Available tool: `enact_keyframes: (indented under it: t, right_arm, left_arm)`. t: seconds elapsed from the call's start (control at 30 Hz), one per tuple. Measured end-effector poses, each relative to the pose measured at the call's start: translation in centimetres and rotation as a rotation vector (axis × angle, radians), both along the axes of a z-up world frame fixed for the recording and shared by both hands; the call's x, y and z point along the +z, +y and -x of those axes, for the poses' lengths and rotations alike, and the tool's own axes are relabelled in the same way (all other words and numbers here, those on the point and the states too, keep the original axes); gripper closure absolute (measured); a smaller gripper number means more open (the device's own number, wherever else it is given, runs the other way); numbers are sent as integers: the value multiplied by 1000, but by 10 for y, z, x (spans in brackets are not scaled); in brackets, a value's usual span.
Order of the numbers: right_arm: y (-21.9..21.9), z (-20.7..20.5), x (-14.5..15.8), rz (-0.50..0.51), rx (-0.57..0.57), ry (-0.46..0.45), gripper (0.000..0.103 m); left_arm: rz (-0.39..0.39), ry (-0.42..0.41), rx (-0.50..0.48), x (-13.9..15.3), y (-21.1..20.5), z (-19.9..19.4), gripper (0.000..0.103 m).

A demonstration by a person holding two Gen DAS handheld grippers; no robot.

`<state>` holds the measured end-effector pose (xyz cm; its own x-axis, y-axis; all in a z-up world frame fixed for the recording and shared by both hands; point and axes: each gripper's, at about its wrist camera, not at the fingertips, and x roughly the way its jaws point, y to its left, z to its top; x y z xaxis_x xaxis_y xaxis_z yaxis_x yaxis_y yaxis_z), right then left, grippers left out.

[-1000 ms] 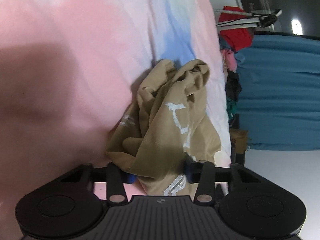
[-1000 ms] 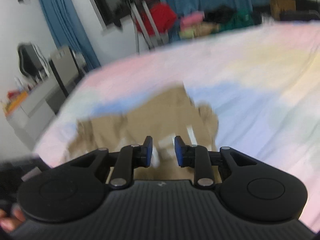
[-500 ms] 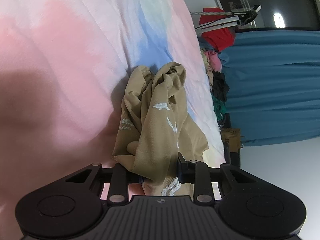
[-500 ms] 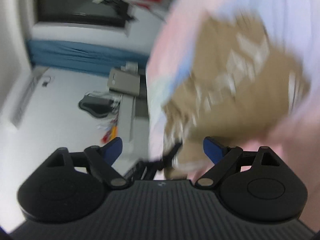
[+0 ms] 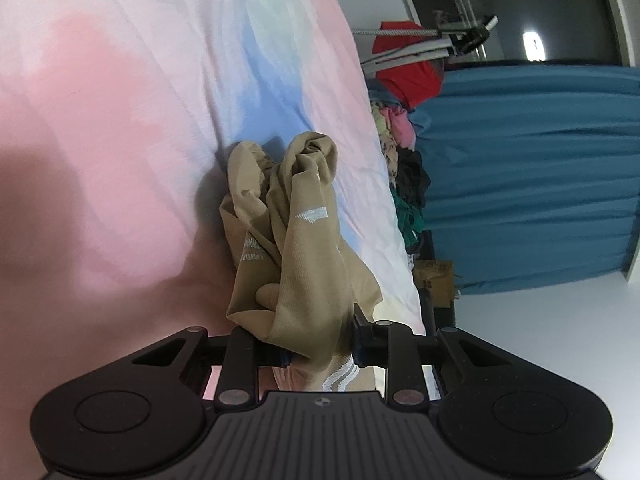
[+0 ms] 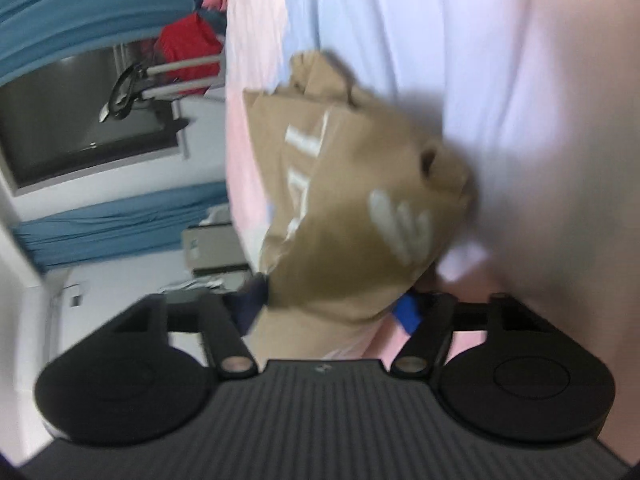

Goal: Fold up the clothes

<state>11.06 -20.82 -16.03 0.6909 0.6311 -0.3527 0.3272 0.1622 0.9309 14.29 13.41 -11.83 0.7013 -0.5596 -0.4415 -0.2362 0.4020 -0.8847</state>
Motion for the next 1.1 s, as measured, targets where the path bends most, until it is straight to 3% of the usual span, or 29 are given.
enact_keyframes:
  t: [0.17, 0.37, 0.53, 0.73, 0.83, 0.93, 1.1]
  right_arm:
    - [-7, 3, 12, 87, -72, -5, 64]
    - [-40, 10, 58, 166, -128, -77, 69]
    - [-99, 13, 103, 211, -221, -145, 69]
    - [-189, -5, 145, 306, -358, -196, 69]
    - [-237, -22, 162, 366, -428, -209, 69]
    - [-281, -45, 178, 430, -506, -212, 69]
    - [-292, -52, 138, 448, -517, -181, 69]
  left_arm:
    - [-46, 15, -28, 20, -8, -7, 77]
    - [-23, -21, -69, 65, -34, -7, 77]
    - [-42, -88, -164, 113, -108, -39, 77]
    - [-95, -142, -297, 148, -242, -107, 78]
    - [-87, -153, -350, 155, -307, -149, 78]
    - [-135, -165, -437, 158, -361, -189, 78]
    - [-207, -178, -488, 119, -389, -210, 78]
